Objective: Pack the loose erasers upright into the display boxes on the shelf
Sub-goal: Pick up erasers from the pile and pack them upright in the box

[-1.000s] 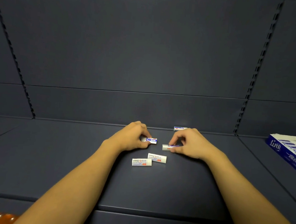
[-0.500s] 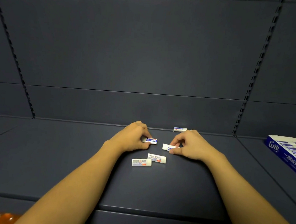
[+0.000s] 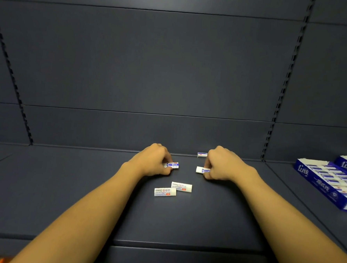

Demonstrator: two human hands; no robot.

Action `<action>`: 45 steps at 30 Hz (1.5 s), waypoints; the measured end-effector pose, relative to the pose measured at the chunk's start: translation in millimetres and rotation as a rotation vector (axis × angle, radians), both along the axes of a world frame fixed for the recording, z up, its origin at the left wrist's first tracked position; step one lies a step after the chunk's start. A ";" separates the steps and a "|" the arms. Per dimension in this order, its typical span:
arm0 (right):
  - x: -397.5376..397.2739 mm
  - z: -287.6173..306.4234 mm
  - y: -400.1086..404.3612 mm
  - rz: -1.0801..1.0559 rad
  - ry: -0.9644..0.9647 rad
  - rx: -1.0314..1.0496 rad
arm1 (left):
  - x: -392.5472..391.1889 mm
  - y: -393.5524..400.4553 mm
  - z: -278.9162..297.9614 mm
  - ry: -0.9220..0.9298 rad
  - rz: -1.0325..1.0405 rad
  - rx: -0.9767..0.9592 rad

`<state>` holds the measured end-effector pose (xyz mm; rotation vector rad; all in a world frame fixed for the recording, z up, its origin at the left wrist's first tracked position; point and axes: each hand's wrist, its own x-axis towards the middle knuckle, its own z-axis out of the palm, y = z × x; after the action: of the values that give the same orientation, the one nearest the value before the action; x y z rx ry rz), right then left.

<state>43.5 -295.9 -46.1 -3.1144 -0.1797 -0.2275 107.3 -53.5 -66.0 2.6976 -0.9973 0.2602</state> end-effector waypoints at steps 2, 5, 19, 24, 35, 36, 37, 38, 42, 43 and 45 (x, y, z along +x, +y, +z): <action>-4.8 -2.0 -2.2 -0.022 -0.030 0.060 | -1.4 -1.2 5.3 -0.044 -0.015 -0.016; -13.2 -5.6 -8.8 -0.057 -0.104 0.166 | -0.5 -5.8 14.7 -0.113 -0.042 -0.028; -87.4 -7.1 -54.2 -0.184 -0.255 0.102 | -26.8 -78.8 13.4 -0.284 -0.201 -0.092; -115.9 -4.5 -88.7 -0.225 -0.204 0.033 | -47.0 -113.8 18.3 -0.281 -0.208 -0.059; -166.6 -2.2 -158.2 -0.266 -0.323 -0.034 | -122.2 -211.5 30.5 -0.299 -0.137 -0.078; -171.4 -2.1 -164.6 -0.265 -0.345 -0.040 | -128.9 -219.7 31.7 -0.300 -0.125 -0.080; -176.4 -1.5 -171.3 -0.258 -0.365 -0.041 | -135.5 -227.2 32.9 -0.304 -0.114 -0.080; -181.5 -0.3 -178.1 -0.247 -0.385 -0.036 | -140.8 -234.8 34.1 -0.309 -0.106 -0.081; -194.8 6.3 -207.3 -0.208 -0.432 -0.011 | -154.7 -261.1 39.3 -0.300 -0.086 -0.094; -196.3 7.7 -215.7 -0.208 -0.438 -0.004 | -157.1 -267.9 40.8 -0.296 -0.087 -0.096; -197.0 8.9 -233.5 -0.214 -0.447 0.022 | -159.6 -281.6 43.1 -0.289 -0.094 -0.103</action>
<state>-153.5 -529.4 -37.3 -3.0066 0.1550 -0.9196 -52.3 -335.2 -22.9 2.5584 -1.1498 0.6780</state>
